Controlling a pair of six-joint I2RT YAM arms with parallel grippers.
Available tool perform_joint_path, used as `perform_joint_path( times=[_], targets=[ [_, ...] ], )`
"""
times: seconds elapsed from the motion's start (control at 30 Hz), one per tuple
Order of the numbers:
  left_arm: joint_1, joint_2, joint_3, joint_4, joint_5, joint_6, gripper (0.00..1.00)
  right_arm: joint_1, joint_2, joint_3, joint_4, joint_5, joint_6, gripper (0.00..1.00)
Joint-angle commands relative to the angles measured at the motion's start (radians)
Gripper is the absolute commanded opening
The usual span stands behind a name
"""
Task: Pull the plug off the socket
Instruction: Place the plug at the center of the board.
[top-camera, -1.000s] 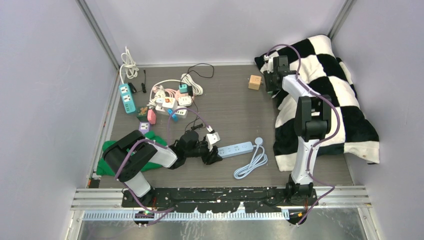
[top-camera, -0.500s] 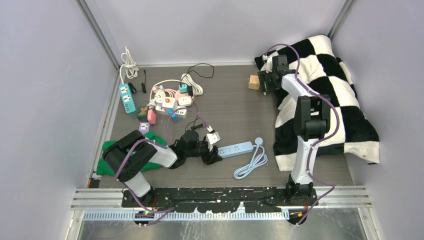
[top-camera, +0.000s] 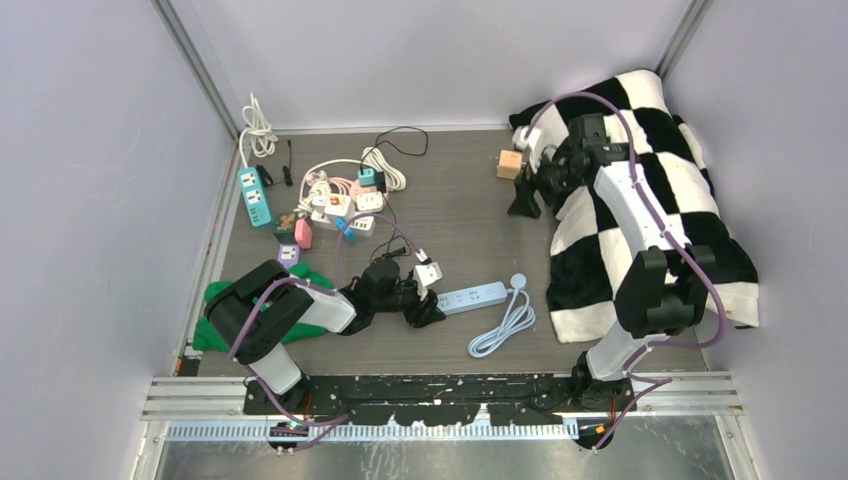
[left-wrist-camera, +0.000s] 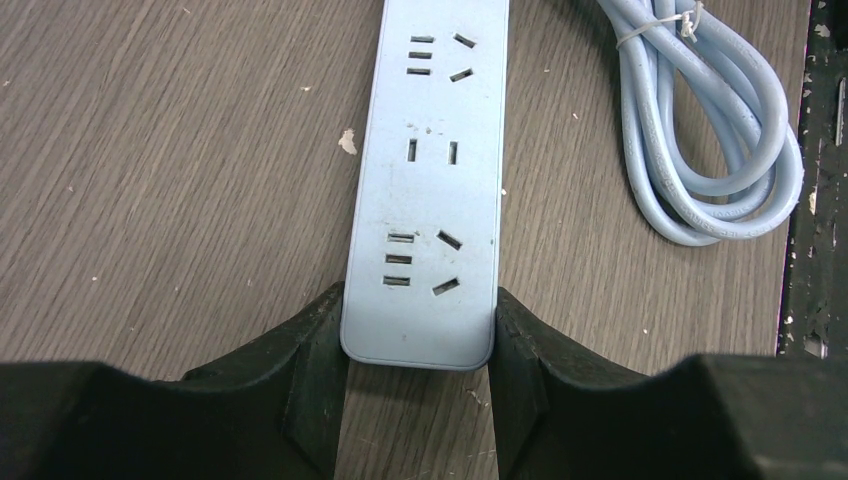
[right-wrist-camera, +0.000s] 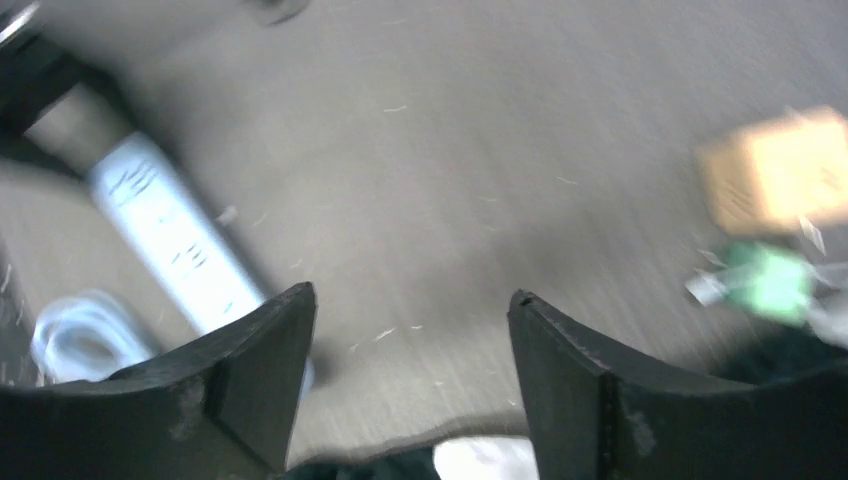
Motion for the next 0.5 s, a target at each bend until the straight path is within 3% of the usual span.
perform_joint_path(
  times=[0.0,0.03,0.1,0.47],
  targets=[
    [0.009,-0.011,0.034,0.014,-0.014,-0.004,0.00,0.018,-0.008,-0.096,-0.523,-0.397,-0.803,0.78],
    [0.008,-0.013,0.034,0.014,-0.015,-0.003,0.00,0.031,-0.009,-0.121,-0.599,-0.399,-0.948,0.81],
    [0.008,-0.017,0.032,0.012,-0.016,-0.005,0.00,0.064,-0.020,-0.171,-0.634,-0.383,-1.032,0.83],
    [0.008,-0.027,0.026,0.012,-0.019,-0.024,0.00,0.263,-0.066,-0.390,-0.229,-0.141,-0.715,0.81]
  ],
)
